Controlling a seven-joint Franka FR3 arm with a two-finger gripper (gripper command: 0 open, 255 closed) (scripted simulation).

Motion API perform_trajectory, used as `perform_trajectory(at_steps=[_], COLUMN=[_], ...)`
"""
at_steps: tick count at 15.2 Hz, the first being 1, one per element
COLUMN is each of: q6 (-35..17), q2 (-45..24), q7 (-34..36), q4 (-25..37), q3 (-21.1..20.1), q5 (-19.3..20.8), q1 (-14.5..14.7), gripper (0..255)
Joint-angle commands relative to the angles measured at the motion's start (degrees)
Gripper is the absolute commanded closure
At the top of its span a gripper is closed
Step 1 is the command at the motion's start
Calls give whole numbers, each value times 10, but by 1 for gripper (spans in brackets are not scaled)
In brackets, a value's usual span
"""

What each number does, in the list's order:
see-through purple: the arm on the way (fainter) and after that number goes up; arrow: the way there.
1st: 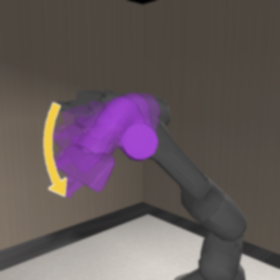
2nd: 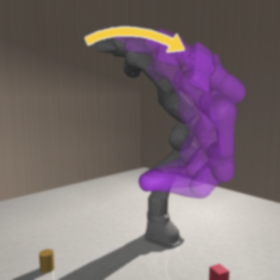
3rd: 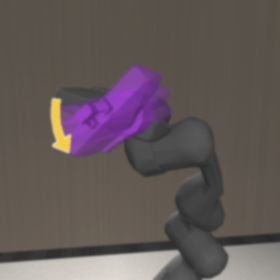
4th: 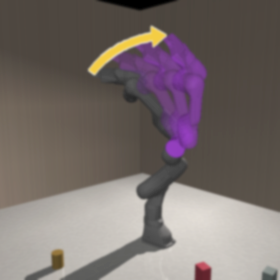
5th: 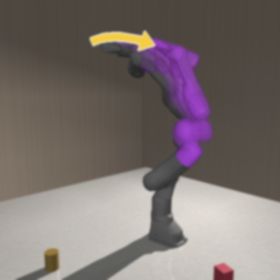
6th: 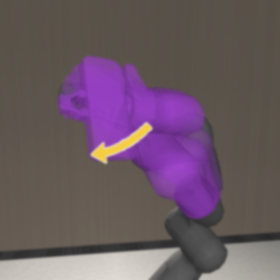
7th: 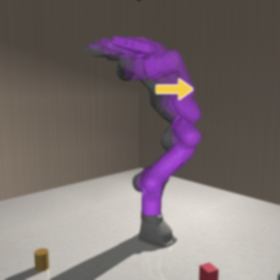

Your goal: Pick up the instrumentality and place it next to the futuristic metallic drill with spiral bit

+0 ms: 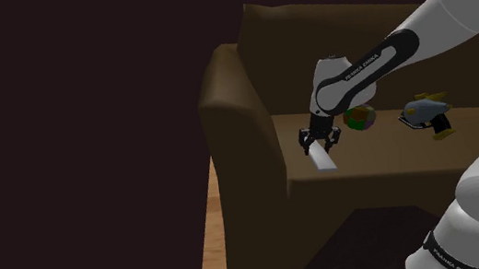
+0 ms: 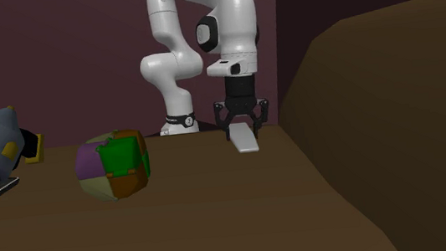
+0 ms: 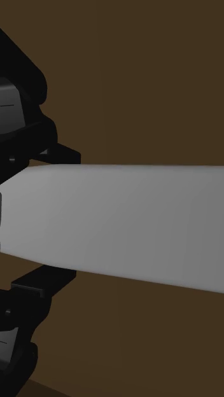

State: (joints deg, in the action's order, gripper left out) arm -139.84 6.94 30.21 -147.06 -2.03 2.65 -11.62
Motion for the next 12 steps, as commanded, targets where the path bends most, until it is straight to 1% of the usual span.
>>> perform_trajectory(at_steps=[1,12], q6=[0,96], q2=[0,64], q7=[0,-7], q4=[0,33], q3=[0,1], q5=[0,-7], q1=[0,2], gripper=[255,255])
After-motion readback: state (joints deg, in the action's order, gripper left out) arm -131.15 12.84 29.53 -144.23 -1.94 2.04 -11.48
